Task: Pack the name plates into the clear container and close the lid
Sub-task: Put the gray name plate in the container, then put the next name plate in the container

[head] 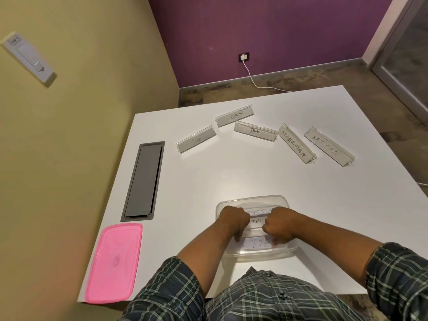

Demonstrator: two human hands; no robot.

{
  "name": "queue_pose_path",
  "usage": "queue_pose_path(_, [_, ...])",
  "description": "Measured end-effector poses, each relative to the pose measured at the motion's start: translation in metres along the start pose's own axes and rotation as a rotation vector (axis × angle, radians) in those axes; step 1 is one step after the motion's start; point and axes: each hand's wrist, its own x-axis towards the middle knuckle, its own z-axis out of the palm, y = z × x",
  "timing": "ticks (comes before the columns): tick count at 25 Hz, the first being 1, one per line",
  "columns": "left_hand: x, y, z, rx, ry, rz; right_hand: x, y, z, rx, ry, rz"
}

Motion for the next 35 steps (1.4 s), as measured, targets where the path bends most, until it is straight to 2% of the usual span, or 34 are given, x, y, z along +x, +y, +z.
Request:
queue_pose_path(3, [-0.001, -0.023, -0.025, -0.348, -0.080, -0.011, 0.003, 0.022, -0.020, 0.019, 0.274, -0.044])
queue_pose_path(5, [-0.004, -0.046, -0.044, -0.575, -0.144, -0.025, 0.007, 0.039, -0.038, 0.076, 0.466, -0.005])
queue_pose_path(7, [-0.008, -0.074, -0.057, -0.666, -0.090, -0.065, 0.016, 0.060, -0.057, 0.156, 0.544, 0.109])
queue_pose_path(10, [-0.011, -0.116, -0.066, -0.767, 0.106, -0.154, 0.039, 0.091, -0.080, 0.292, 0.597, 0.275])
queue_pose_path(14, [-0.004, -0.171, -0.063, -0.802, 0.299, -0.283, 0.074, 0.131, -0.101, 0.489, 0.545, 0.452])
queue_pose_path(21, [0.030, -0.259, -0.033, -0.830, 0.414, -0.465, 0.160, 0.193, -0.118, 0.519, 0.311, 0.536])
queue_pose_path(24, [0.049, -0.292, -0.017, -0.952, 0.476, -0.543, 0.204, 0.215, -0.121, 0.598, 0.265, 0.597])
queue_pose_path(30, [0.082, -0.333, -0.006, -1.230, 0.619, -0.645, 0.270, 0.249, -0.122, 1.033, 0.359, 0.678])
queue_pose_path(33, [0.093, -0.351, -0.005, -1.387, 0.586, -0.704, 0.293, 0.259, -0.126, 1.205, 0.471, 0.691])
queue_pose_path(35, [0.100, -0.356, -0.004, -1.391, 0.538, -0.704, 0.305, 0.263, -0.129, 1.326, 0.522, 0.687])
